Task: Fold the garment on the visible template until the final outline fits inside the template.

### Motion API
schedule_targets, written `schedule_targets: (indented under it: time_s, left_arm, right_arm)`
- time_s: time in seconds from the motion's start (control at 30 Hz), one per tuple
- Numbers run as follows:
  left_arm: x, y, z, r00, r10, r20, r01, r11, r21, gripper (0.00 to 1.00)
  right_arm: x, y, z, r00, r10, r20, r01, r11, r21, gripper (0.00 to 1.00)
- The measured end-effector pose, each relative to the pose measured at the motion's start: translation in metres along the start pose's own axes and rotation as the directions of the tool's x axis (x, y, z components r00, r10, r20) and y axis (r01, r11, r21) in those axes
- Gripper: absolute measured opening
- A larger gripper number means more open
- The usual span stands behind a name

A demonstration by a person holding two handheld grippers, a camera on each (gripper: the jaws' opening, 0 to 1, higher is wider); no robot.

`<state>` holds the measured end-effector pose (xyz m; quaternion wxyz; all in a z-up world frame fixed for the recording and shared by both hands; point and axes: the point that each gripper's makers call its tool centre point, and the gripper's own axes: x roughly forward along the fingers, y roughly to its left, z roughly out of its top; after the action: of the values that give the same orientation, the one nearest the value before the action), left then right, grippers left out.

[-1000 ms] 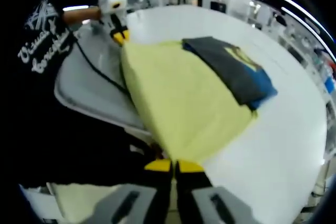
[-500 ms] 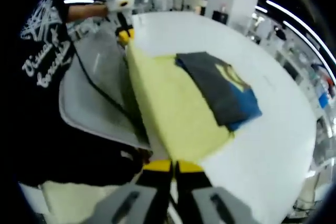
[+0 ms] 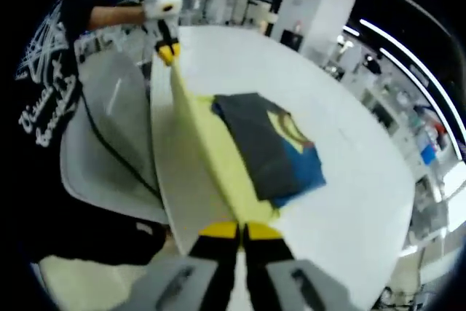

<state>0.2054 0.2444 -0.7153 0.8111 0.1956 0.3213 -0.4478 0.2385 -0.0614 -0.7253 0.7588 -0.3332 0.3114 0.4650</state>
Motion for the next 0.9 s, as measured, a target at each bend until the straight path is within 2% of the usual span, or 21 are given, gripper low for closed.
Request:
schedule_targets:
  time_s: [0.47, 0.67, 0.83, 0.9]
  left_arm:
    - [0.003, 0.052, 0.032, 0.995, 0.091, 0.042, -0.092, 0.996, 0.022, 0.00]
    - [0.010, 0.057, 0.054, 0.992, 0.112, 0.050, -0.114, 0.992, 0.046, 0.00]
    - [0.012, 0.088, 0.057, 0.989, 0.138, 0.056, -0.141, 0.988, 0.056, 0.00]
    - [0.014, 0.094, 0.059, 0.987, 0.148, 0.061, -0.151, 0.987, 0.055, 0.00]
  right_arm:
    - [0.004, -0.042, 0.026, 0.995, -0.097, 0.034, 0.098, 0.995, -0.024, 0.00]
    - [0.008, -0.065, 0.034, 0.992, -0.125, 0.033, 0.126, 0.991, -0.045, 0.00]
    - [0.016, -0.090, 0.044, 0.988, -0.146, 0.058, 0.149, 0.988, -0.038, 0.00]
    - [0.019, -0.098, 0.046, 0.986, -0.158, 0.061, 0.160, 0.987, -0.033, 0.00]
